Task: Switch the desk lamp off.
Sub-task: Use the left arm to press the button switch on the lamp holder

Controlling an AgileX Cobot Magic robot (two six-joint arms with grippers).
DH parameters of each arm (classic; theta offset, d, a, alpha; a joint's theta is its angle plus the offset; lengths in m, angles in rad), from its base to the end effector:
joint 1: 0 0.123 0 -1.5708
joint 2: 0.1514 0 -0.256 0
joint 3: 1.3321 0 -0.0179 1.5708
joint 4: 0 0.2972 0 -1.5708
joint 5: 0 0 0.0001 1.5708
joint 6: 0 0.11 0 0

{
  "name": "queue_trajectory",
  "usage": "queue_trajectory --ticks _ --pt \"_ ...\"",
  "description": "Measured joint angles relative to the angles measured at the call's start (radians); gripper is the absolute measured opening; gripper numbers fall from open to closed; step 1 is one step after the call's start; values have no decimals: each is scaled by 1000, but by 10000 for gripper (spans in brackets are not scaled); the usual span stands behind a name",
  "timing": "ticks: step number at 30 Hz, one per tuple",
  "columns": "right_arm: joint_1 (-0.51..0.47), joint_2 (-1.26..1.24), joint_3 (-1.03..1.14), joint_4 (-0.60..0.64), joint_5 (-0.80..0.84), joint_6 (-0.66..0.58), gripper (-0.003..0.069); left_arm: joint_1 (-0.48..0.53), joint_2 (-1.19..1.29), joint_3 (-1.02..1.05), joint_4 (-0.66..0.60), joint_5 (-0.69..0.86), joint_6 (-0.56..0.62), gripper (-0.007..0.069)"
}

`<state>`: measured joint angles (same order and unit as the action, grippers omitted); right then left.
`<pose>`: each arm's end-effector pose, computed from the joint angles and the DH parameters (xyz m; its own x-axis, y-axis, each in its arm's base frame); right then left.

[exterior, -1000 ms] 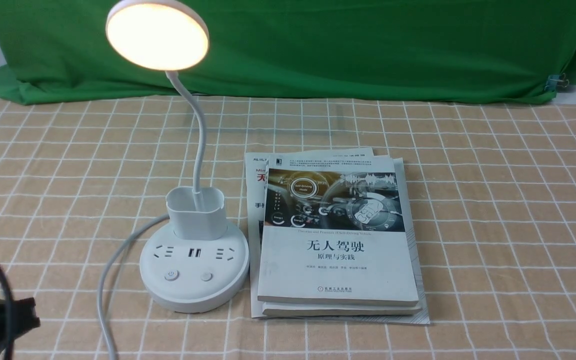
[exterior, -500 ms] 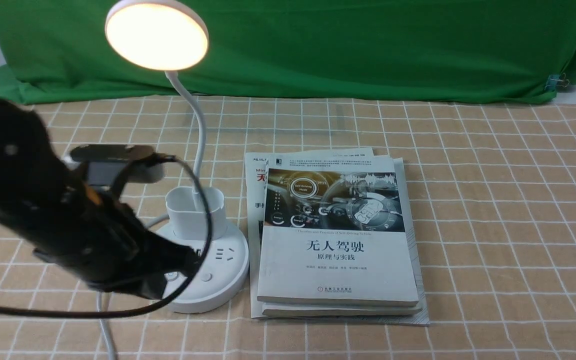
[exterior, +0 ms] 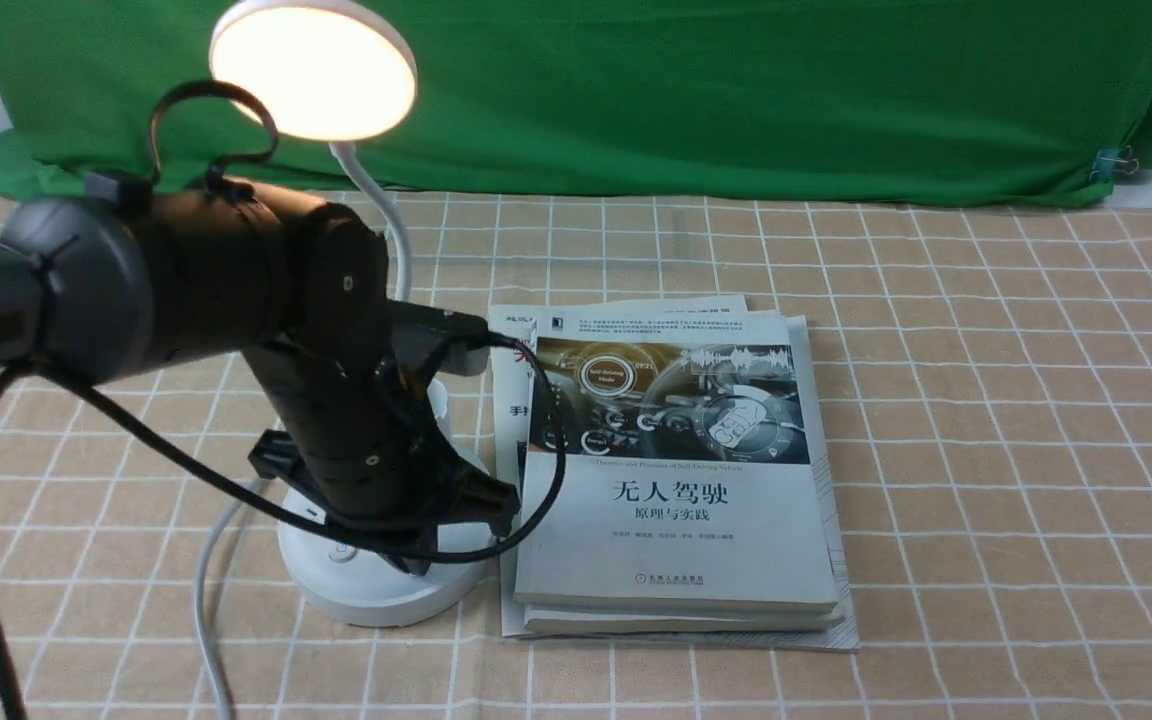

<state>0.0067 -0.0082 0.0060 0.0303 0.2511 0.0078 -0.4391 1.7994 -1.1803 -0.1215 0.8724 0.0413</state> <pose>0.1496 0.0018 0.1861 -0.1612 0.0361 -0.9863 -0.0081 0.9992 0.0379 0.3384 -0.1702 0.1175 -0.9076 0.3856 -0.1659 0.4042 0.9094 -0.0977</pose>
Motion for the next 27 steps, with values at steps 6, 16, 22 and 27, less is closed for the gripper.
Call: queue_trajectory --ticks 6,16,22,27 --pt "0 0 0 0 0 0 243 -1 24 -27 0 10 0 -1" --pt "0 0 0 -1 0 0 243 -2 -106 -10 41 0 -5 -1" --pt "0 0 0 -1 0 0 243 -2 -59 -10 67 -31 -5 -1" --pt "0 0 0 -1 0 0 243 -2 14 -17 69 -28 -8 -1"
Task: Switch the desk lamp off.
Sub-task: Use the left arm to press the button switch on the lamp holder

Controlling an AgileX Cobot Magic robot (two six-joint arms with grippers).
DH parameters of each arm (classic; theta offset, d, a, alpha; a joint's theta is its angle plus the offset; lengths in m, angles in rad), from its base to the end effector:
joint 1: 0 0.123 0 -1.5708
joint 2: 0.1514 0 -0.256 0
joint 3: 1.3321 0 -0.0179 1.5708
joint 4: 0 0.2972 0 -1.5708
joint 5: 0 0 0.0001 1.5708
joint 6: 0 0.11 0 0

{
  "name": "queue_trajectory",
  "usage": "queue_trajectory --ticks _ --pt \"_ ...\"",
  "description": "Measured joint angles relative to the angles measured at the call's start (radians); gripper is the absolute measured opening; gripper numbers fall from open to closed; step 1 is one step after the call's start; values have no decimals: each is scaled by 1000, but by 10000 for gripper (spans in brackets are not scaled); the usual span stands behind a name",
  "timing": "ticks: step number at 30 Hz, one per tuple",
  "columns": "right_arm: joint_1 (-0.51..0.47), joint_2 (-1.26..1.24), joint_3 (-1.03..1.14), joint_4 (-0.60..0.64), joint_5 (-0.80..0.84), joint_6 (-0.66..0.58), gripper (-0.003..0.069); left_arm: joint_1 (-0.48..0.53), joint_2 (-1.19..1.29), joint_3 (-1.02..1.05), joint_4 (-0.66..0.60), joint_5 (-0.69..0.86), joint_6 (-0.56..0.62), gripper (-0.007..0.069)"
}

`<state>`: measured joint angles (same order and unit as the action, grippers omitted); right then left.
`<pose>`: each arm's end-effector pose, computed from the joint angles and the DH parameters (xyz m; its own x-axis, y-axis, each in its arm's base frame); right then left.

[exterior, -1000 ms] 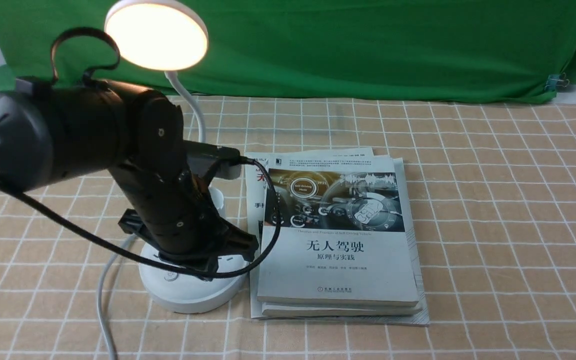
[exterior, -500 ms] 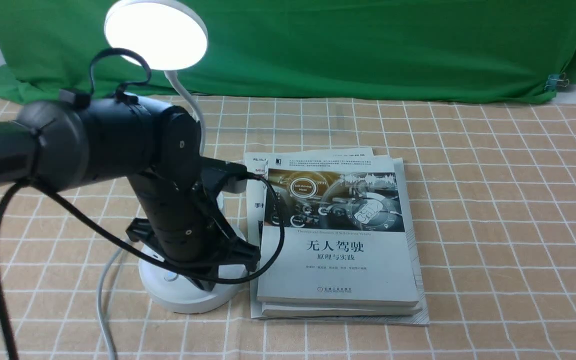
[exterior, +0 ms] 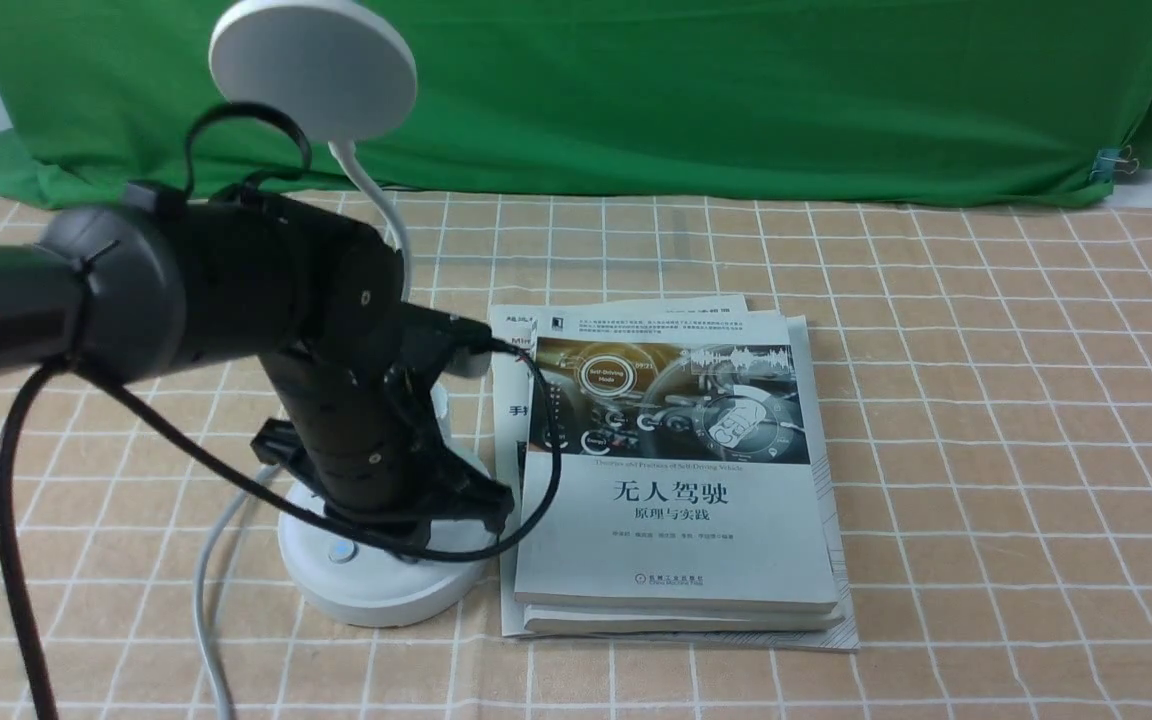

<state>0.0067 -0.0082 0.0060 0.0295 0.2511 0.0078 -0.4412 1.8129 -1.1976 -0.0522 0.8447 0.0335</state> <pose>0.1496 0.0018 0.1861 -0.1612 0.0353 -0.9863 -0.0081 0.9993 0.0371 0.3468 -0.1685 0.1174 -0.8869 0.4176 -0.1974 0.4326 0.9008 -0.0385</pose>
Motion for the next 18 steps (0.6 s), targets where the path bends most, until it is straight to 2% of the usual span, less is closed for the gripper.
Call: queue_trajectory --ticks 12,18 --pt "0 0 0 0 0 0 243 0 -94 -18 3 26 3 -1" --pt "0 0 0 0 0 0 243 0 -49 -19 2 26 3 -1"
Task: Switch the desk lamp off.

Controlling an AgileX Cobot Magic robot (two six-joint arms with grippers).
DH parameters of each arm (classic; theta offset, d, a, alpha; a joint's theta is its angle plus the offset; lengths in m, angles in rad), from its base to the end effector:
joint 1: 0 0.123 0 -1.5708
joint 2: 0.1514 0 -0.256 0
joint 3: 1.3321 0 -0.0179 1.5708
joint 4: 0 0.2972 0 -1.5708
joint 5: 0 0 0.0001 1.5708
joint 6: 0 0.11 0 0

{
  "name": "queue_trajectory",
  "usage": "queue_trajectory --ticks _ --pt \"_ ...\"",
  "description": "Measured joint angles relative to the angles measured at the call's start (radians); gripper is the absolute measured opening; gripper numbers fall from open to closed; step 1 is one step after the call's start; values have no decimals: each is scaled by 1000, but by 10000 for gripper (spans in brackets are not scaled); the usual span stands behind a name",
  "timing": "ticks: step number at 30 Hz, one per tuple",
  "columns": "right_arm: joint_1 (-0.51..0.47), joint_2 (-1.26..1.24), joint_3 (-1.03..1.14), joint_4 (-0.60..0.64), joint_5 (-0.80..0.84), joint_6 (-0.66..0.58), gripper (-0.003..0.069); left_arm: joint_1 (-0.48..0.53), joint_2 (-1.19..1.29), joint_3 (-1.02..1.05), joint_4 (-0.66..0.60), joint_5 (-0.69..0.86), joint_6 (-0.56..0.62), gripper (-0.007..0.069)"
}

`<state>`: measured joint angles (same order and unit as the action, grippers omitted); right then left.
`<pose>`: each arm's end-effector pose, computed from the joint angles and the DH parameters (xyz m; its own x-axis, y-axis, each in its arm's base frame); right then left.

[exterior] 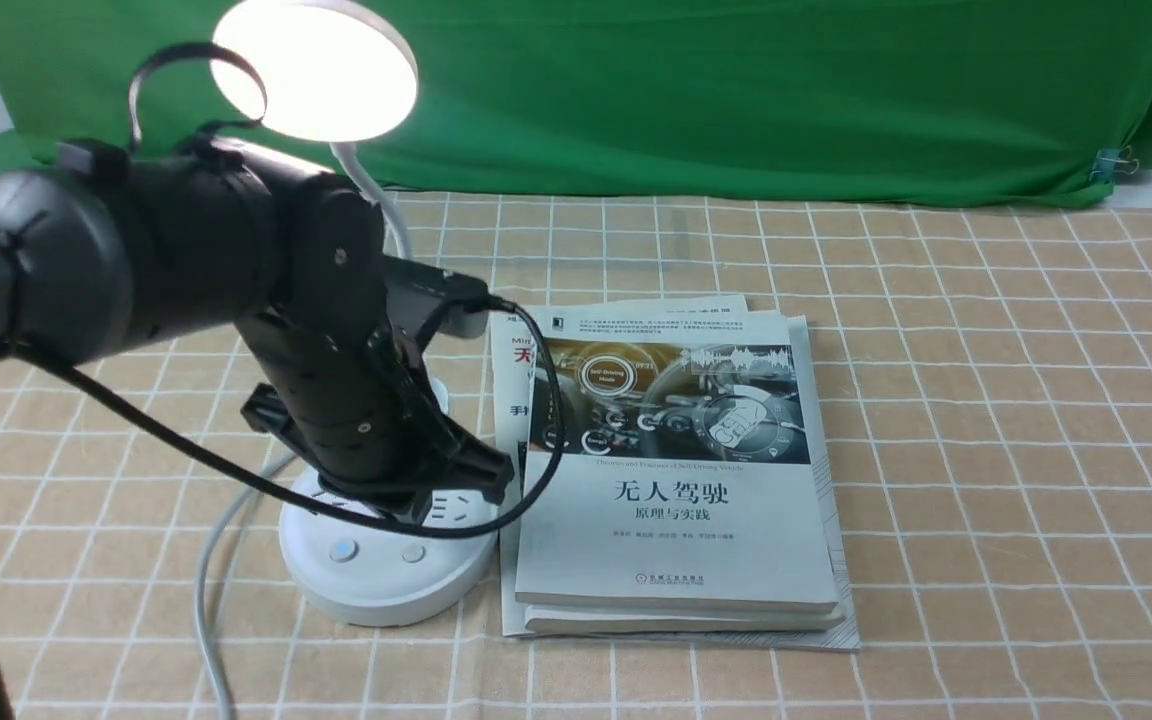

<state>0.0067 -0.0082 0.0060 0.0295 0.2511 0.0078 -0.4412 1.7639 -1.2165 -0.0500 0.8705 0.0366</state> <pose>0.1496 0.0018 0.1861 -0.1612 0.0353 -0.9863 -0.0081 0.9993 0.0371 0.3480 -0.1690 0.1413 -0.8762 0.4186 -0.2386 0.4388 0.8979 -0.0361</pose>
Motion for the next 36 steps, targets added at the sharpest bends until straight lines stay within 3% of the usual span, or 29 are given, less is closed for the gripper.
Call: queue_trajectory --ticks 11,17,29,36 --pt "0 0 0 0 0 0 243 0 20 -3 -8 2 -3 -1" --pt "0 0 0 0 0 0 243 0 -225 71 -85 -15 -3 -1" --pt "0 0 0 0 0 0 243 0 -907 659 -149 -522 -3 -1" --pt "0 0 0 0 0 0 243 0 -1169 872 -149 -628 -3 -1"
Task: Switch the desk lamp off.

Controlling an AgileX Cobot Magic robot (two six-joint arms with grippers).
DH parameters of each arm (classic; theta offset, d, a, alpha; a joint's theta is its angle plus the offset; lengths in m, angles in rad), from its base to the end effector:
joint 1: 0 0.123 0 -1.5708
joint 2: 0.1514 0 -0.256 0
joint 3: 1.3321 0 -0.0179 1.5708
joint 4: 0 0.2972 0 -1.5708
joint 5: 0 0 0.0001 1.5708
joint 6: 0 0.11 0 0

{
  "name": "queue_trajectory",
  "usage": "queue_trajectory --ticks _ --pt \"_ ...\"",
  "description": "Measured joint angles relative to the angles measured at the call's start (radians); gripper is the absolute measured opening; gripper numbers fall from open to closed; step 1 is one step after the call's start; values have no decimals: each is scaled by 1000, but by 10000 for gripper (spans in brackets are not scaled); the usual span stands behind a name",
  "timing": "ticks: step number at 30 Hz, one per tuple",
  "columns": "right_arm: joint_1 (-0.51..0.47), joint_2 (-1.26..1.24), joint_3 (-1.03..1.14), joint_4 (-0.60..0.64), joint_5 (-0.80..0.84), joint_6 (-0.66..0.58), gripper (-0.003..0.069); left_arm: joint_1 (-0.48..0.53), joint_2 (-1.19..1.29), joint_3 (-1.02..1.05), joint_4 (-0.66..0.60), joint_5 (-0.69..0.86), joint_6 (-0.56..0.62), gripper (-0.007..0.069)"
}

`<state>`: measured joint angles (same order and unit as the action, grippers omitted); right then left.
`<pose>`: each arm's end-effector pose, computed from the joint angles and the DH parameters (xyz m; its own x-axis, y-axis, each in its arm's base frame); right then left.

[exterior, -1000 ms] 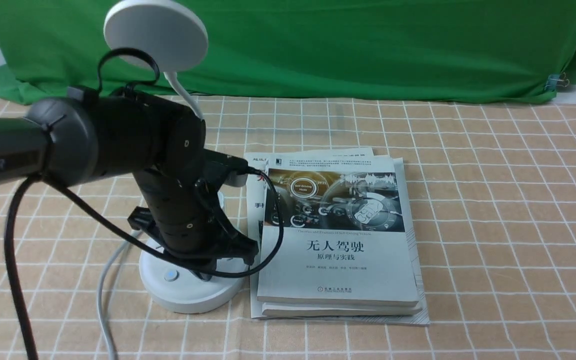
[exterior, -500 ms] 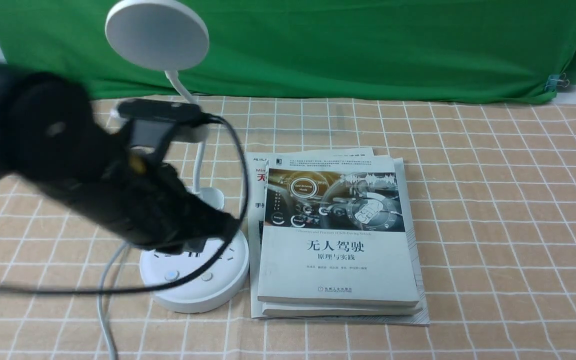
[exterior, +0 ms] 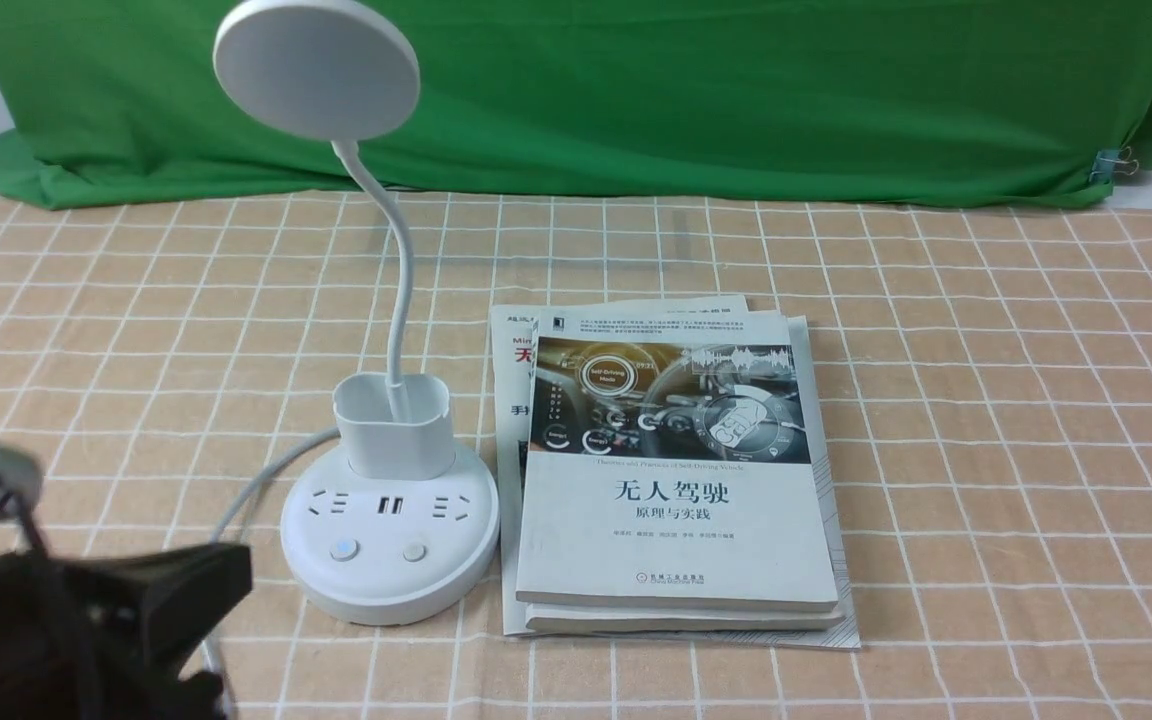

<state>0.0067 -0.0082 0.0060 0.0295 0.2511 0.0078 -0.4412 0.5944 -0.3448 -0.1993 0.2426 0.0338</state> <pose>0.1496 0.0018 0.1861 -0.1612 0.0353 -0.9863 -0.0081 0.9993 0.0371 0.1870 -0.0941 0.2234 -0.4221 0.0235 -0.9063 0.4041 0.8997 -0.1649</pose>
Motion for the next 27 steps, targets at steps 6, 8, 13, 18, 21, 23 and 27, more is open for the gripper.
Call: queue_trajectory --ticks 6,8,13,18,21,23,27 --pt "0 0 0 0 0 0 243 0 -78 74 2 -10 1 -1" --pt "0 0 0 0 0 0 243 0 -79 85 12 -10 1 -1" --pt "0 0 0 0 0 0 243 0 -79 86 25 -22 7 -1" --pt "0 0 0 0 0 0 243 31 -145 120 160 -40 0 -1" --pt "0 0 0 0 0 0 243 141 -268 172 146 -55 0 -1" --pt "0 0 0 0 0 0 243 224 -340 213 111 -59 15 -1" --pt "0 0 0 0 0 0 243 383 -498 313 59 -60 37 -1"
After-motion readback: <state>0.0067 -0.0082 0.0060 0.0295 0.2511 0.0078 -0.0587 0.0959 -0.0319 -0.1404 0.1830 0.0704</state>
